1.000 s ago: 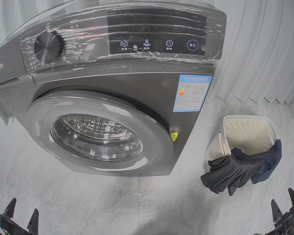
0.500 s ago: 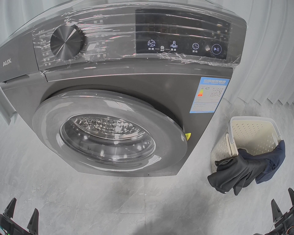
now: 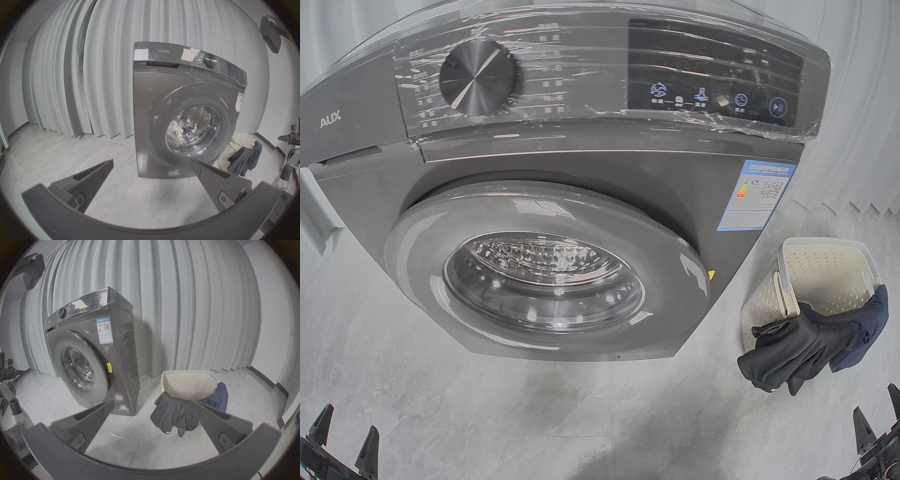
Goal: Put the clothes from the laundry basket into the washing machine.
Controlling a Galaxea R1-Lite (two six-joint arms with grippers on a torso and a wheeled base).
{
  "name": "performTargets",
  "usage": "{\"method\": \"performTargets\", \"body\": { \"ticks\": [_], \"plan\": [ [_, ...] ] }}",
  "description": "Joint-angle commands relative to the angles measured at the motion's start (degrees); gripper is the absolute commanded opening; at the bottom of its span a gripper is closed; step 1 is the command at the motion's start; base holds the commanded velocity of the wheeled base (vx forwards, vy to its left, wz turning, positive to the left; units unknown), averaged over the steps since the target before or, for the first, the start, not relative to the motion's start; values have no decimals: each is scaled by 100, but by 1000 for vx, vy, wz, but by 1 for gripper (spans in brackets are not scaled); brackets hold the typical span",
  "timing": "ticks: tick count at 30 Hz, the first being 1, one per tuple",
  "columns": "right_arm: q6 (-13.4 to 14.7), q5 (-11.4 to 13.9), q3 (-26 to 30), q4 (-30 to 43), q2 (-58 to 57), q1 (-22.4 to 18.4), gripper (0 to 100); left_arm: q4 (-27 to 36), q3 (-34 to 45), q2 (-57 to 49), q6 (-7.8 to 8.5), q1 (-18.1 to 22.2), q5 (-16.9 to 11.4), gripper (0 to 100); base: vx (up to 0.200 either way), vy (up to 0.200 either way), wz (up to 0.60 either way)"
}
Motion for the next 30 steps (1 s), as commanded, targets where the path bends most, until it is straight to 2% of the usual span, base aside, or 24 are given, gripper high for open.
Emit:
{"method": "performTargets", "body": {
  "ticks": [1,5,13,20,26,30],
  "plan": [
    [0,4,101,-3,-95,4,100,-2,92,-60,-2,1,2,100,0,200,0],
    [-9,4,101,-3,-95,-5,100,-2,92,-51,-2,1,2,100,0,200,0],
    [17,-5,101,6,-86,-14,100,-2,92,-60,-2,1,2,100,0,0,0],
    [-106,13,101,-3,-86,-23,100,-2,84,-60,-2,1,2,100,0,0,0],
    [9,4,101,6,-104,-14,100,-2,92,-60,-2,1,2,100,200,0,0],
    [9,13,101,-65,-104,-14,100,-2,92,-60,-2,1,2,100,0,0,0]
  ]
}}
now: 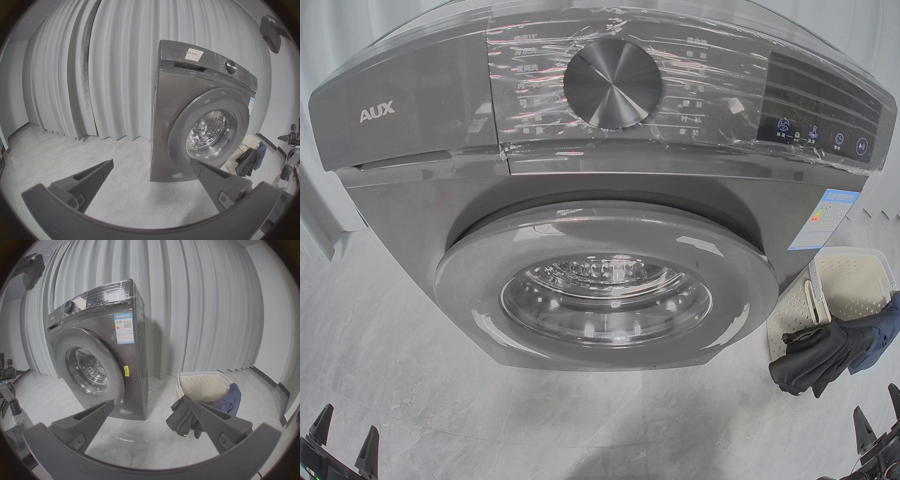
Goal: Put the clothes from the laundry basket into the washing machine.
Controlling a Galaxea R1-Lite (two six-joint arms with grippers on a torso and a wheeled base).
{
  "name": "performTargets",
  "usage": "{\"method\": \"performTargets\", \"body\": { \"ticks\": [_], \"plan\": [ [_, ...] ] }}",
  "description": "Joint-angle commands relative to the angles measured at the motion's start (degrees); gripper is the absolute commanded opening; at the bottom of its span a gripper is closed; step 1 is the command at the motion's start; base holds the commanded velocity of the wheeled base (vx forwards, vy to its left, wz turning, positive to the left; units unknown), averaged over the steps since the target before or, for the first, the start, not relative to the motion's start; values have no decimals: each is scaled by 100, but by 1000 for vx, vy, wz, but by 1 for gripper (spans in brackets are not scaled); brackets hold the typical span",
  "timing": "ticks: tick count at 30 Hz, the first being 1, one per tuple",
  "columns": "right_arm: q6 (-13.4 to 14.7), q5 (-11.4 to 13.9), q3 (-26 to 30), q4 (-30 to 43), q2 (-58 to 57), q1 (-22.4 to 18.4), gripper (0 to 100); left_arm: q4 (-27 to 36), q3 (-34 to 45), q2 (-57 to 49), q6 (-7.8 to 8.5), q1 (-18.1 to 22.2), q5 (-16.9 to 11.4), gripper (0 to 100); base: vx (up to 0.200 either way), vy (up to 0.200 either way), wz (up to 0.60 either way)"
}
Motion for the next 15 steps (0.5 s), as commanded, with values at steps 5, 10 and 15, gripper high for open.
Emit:
{"method": "performTargets", "body": {
  "ticks": [5,10,15],
  "plan": [
    [193,286,-584,-310,46,72,100,-1,84,-60,-3,-4,3,100,0,0,0],
    [466,558,-716,-29,538,125,100,-1,84,-60,-3,5,3,100,0,0,0],
    [167,1191,-883,-2,1962,213,100,-1,92,-60,-3,-4,3,100,0,0,0]
  ]
}}
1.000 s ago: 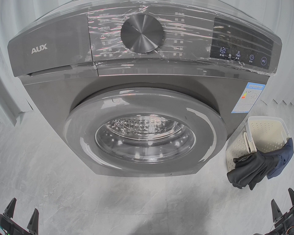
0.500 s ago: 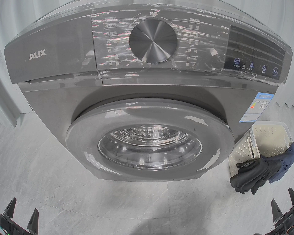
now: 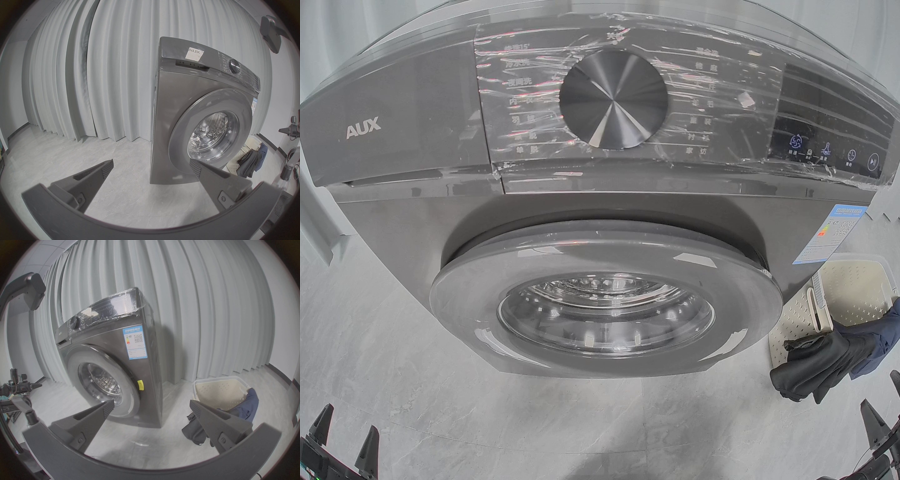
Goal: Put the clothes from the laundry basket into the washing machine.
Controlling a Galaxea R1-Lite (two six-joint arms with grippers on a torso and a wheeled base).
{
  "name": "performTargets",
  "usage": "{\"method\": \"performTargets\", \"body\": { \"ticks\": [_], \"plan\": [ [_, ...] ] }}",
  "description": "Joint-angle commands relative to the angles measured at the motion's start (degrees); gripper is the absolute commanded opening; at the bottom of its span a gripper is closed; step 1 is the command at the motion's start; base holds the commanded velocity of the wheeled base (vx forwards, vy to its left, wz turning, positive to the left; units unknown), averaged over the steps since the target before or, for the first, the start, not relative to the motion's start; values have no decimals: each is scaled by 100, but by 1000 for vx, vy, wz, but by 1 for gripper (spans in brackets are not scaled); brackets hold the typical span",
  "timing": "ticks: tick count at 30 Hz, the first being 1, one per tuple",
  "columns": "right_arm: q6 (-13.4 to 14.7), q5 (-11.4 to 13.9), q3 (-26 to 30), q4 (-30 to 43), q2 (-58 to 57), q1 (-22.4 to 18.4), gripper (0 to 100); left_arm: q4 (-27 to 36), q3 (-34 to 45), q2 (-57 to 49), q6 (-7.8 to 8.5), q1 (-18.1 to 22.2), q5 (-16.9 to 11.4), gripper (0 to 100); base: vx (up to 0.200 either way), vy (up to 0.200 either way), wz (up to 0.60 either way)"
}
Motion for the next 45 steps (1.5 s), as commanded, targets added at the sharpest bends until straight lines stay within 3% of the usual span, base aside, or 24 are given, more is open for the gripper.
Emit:
{"method": "performTargets", "body": {
  "ticks": [1,5,8,14,16,18,20,22,24,34,41,45],
  "plan": [
    [-359,500,-311,-65,1851,148,100,-1,92,-60,-3,5,3,100,0,0,0],
    [-420,843,-460,-619,2888,596,100,-1,92,-51,-3,-4,3,100,0,0,0],
    [-315,808,-539,-1269,3723,1062,100,-1,84,-51,-3,5,3,100,0,0,0],
    [-16,808,-557,-2456,4796,1369,100,-1,84,-60,-3,-4,3,100,0,0,0],
    [300,790,-601,-2860,5244,1826,100,-1,92,-60,-3,-4,3,100,0,0,0],
    [423,728,-636,-2948,5402,1967,100,-1,92,-60,-3,-4,3,100,0,0,0],
    [582,359,-829,-3115,5842,2275,100,8,92,-60,-3,-4,3,100,0,0,0],
    [599,192,-961,-3220,6061,2406,100,-1,92,-60,-3,-4,3,100,0,0,0],
    [626,87,-1110,-3405,6316,2459,100,8,92,-60,-3,-4,3,100,0,0,0],
    [599,43,-1339,-4363,7239,2442,100,-1,92,-60,-3,-4,3,100,0,0,0],
    [608,43,-1313,-4407,7327,2591,100,-1,92,-60,-3,-4,3,100,0,0,0],
    [573,43,-987,-4380,7081,2696,100,8,92,-60,-3,-4,3,100,0,0,0]
  ]
}}
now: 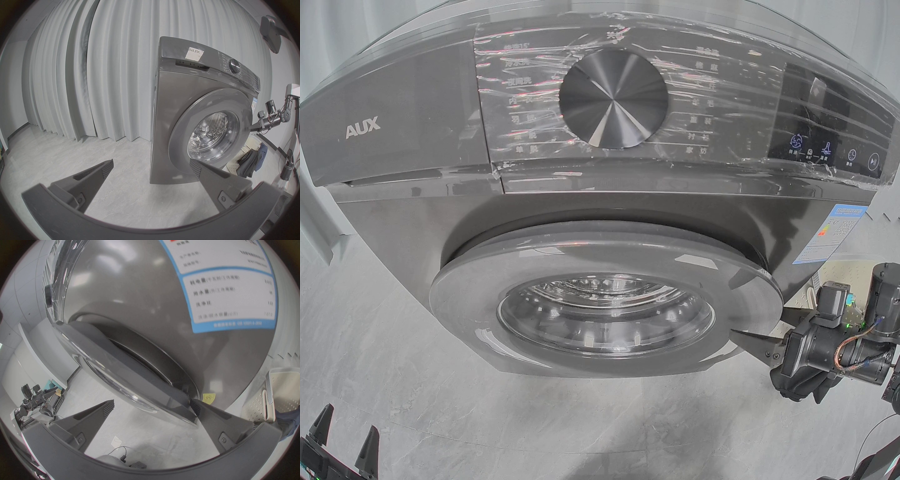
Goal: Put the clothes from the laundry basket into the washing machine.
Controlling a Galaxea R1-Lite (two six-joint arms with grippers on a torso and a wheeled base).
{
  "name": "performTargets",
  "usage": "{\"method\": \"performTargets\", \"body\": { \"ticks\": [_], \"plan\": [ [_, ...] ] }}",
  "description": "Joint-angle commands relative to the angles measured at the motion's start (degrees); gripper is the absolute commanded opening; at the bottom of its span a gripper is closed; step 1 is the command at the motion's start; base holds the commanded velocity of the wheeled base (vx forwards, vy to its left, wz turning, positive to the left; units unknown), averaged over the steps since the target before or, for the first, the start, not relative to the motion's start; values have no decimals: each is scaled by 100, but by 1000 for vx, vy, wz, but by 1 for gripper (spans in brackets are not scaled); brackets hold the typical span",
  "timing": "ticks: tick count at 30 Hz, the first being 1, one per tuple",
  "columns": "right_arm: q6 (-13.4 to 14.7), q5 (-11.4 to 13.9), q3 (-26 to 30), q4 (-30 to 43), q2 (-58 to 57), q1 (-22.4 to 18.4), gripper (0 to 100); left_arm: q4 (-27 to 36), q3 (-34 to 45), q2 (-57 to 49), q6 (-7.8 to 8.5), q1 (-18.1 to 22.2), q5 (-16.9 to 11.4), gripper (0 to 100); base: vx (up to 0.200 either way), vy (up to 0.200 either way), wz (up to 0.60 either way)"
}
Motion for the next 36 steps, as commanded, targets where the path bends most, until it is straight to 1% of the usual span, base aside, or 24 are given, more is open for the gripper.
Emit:
{"method": "performTargets", "body": {
  "ticks": [1,3,6,8,11,13,17,20,23,25,28,32,34,35,36],
  "plan": [
    [-49,4,336,23,-219,98,100,-2,92,-60,-2,1,2,100,0,0,0],
    [-102,12,582,76,-422,107,100,-2,92,-60,7,1,2,100,0,0,0],
    [-181,12,723,76,-466,98,100,-2,84,-60,7,1,-7,100,0,0,0],
    [-234,4,697,67,-457,80,100,7,92,-60,7,1,2,100,0,0,0],
    [-234,4,574,6,-395,54,100,-2,92,-60,7,1,2,100,0,0,0],
    [-234,4,336,32,-263,45,100,7,92,-60,7,1,2,100,-200,0,0],
    [-225,12,205,58,-158,45,100,-2,92,-60,7,1,2,100,-200,0,0],
    [-234,21,257,67,-114,124,100,7,92,-60,7,1,2,100,-200,0,0],
    [-225,21,301,67,-70,212,100,7,92,-60,7,1,-7,100,0,0,0],
    [-225,21,424,76,-149,317,100,-2,92,-51,7,1,2,100,0,0,0],
    [-234,12,565,85,-334,353,100,7,92,-60,7,1,2,100,0,0,0],
    [-234,4,574,76,-334,291,100,7,92,-60,7,1,-7,100,0,0,0],
    [-216,-32,468,67,-263,247,100,-2,84,-60,7,1,2,100,0,0,0],
    [-216,-172,354,67,-114,221,100,7,92,-60,7,1,2,100,0,0,0],
    [-208,-234,310,23,0,230,100,-2,84,-60,7,1,-7,100,-200,0,0]
  ]
}}
